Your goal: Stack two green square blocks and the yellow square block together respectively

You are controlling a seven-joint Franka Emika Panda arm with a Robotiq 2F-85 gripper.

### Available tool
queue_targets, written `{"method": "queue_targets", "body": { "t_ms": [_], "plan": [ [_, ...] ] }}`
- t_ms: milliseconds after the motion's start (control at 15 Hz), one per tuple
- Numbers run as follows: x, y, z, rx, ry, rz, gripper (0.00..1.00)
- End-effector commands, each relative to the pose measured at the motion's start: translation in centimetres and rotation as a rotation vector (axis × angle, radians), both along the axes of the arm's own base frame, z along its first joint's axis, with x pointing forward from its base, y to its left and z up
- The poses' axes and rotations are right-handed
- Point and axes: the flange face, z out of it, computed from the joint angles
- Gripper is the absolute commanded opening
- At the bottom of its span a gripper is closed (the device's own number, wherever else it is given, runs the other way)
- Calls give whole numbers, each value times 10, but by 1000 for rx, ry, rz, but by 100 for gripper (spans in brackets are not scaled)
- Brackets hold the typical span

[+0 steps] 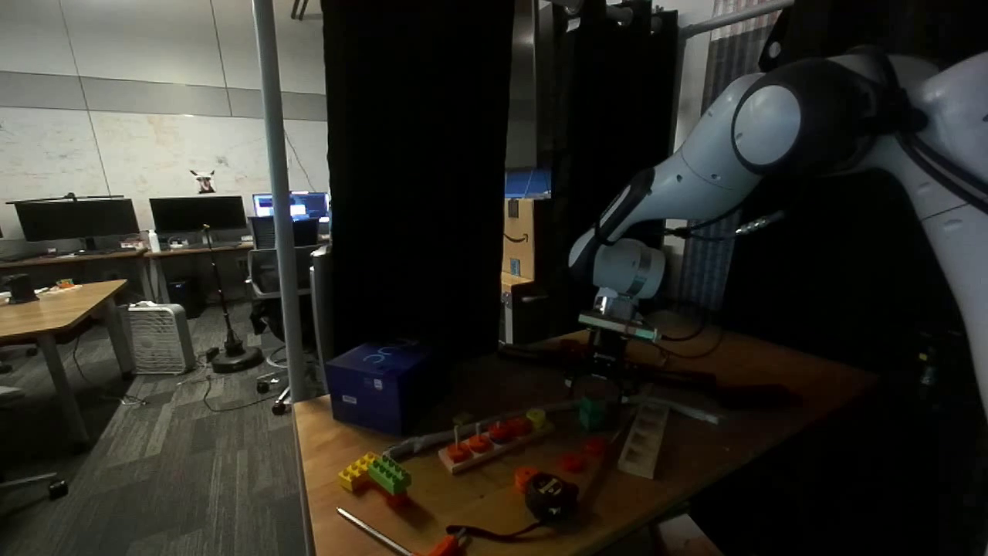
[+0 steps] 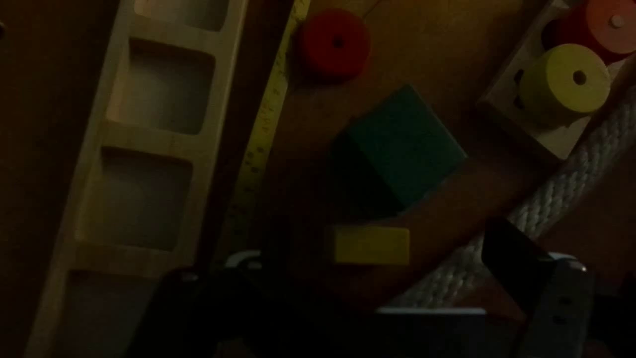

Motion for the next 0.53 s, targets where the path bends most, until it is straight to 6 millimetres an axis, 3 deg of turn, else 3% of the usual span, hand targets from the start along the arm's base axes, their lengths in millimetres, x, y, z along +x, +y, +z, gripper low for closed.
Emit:
{"method": "queue_targets", "body": {
  "t_ms": [0, 400, 467],
  "plan": [
    [8, -4, 3, 15, 2, 32, 100],
    [10, -6, 3, 15, 5, 43, 100],
    [11, -6, 3, 13, 4, 45, 95]
  ]
}}
